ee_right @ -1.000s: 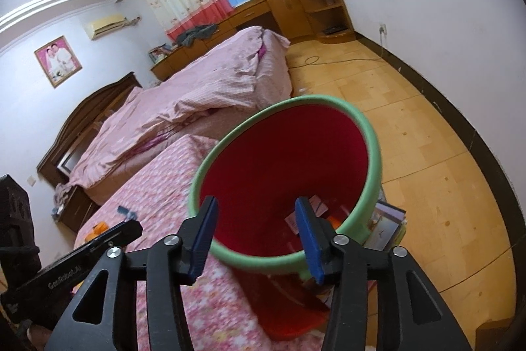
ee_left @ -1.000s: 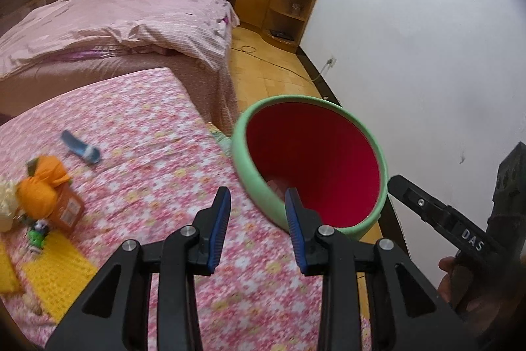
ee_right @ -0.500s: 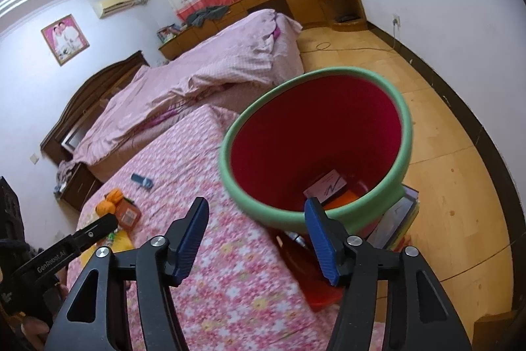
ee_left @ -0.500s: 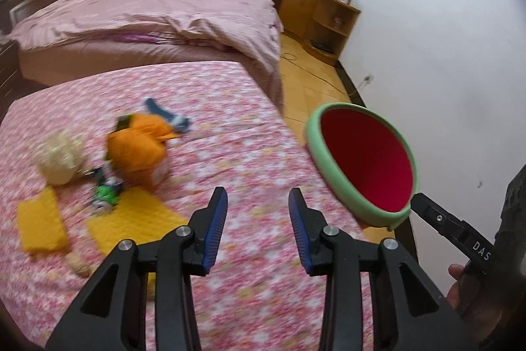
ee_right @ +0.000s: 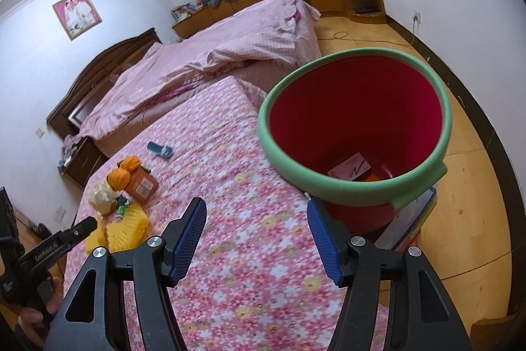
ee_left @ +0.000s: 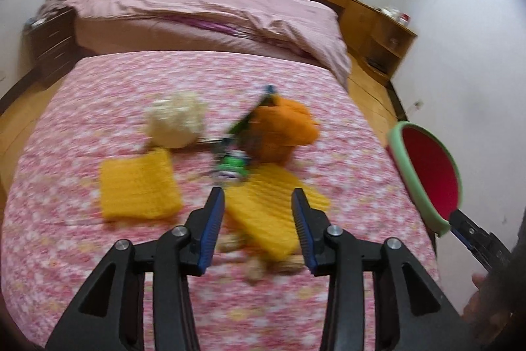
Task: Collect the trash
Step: 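Move both open grippers back over the bed toward the yellow foam nets, then grasp a yellow foam net with the left gripper while the right grasps another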
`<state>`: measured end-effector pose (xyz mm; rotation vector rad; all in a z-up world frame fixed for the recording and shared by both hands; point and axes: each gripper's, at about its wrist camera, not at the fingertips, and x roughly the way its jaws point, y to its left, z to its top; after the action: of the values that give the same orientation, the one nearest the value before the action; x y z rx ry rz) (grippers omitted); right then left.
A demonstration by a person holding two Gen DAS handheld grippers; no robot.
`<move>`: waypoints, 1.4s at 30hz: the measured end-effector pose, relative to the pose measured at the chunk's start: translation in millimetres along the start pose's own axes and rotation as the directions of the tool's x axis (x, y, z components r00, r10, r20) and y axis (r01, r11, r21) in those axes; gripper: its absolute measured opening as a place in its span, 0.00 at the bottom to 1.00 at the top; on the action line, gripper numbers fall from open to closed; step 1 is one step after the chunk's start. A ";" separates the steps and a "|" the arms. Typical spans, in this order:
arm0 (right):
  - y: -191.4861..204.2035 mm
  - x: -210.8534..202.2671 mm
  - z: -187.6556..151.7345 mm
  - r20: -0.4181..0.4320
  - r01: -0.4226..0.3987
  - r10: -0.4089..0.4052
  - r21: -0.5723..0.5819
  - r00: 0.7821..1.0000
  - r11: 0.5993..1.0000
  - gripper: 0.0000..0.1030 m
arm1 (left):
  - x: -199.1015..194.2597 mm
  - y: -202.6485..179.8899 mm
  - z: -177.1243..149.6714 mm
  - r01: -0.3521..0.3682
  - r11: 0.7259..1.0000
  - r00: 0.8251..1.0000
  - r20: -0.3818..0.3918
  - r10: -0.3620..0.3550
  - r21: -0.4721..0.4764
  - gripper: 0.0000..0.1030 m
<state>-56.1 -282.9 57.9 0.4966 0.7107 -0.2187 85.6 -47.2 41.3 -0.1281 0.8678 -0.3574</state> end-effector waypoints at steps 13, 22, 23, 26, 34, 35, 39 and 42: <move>22.3 15.0 -8.8 -0.043 0.007 -0.008 -0.036 0.999 0.999 0.64 | 16.3 63.7 -2.4 -0.171 0.982 0.985 -0.026 0.170 -0.081 0.55; 32.9 27.7 -12.4 -0.076 0.004 -0.008 -0.053 0.997 0.999 0.68 | 39.5 75.9 -1.6 -0.217 0.975 0.975 -0.065 0.214 -0.051 0.56; 34.4 28.8 -12.7 -0.079 0.002 -0.007 -0.056 0.997 0.998 0.68 | 41.0 75.1 -1.2 -0.223 0.974 0.973 -0.064 0.220 -0.045 0.57; 42.0 32.3 -13.1 -0.090 -0.009 0.002 -0.074 0.996 0.997 0.68 | 44.4 72.5 -0.1 -0.246 0.969 0.968 -0.056 0.244 -0.028 0.58; 63.1 39.3 -13.7 -0.110 -0.045 0.031 -0.127 0.993 0.991 0.68 | 44.1 75.2 -2.4 -0.322 0.947 0.946 -0.037 0.321 -0.016 0.70; 66.3 40.0 -13.3 -0.111 -0.049 0.034 -0.135 0.993 0.990 0.68 | 44.9 78.3 -1.9 -0.322 0.946 0.946 -0.041 0.321 -0.028 0.71; 81.5 44.5 -12.5 -0.114 -0.070 0.051 -0.172 0.992 0.983 0.69 | 46.6 94.3 -0.9 -0.275 0.955 0.961 -0.070 0.268 -0.110 0.72; 91.9 50.8 -13.3 -0.125 -0.084 0.060 -0.191 0.990 0.978 0.69 | 44.8 98.7 -0.5 -0.249 0.958 0.968 -0.066 0.242 -0.143 0.71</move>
<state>6.7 -198.2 48.3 0.3478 0.8200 -0.0497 136.9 28.9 -16.4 -0.1496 0.9466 -0.0616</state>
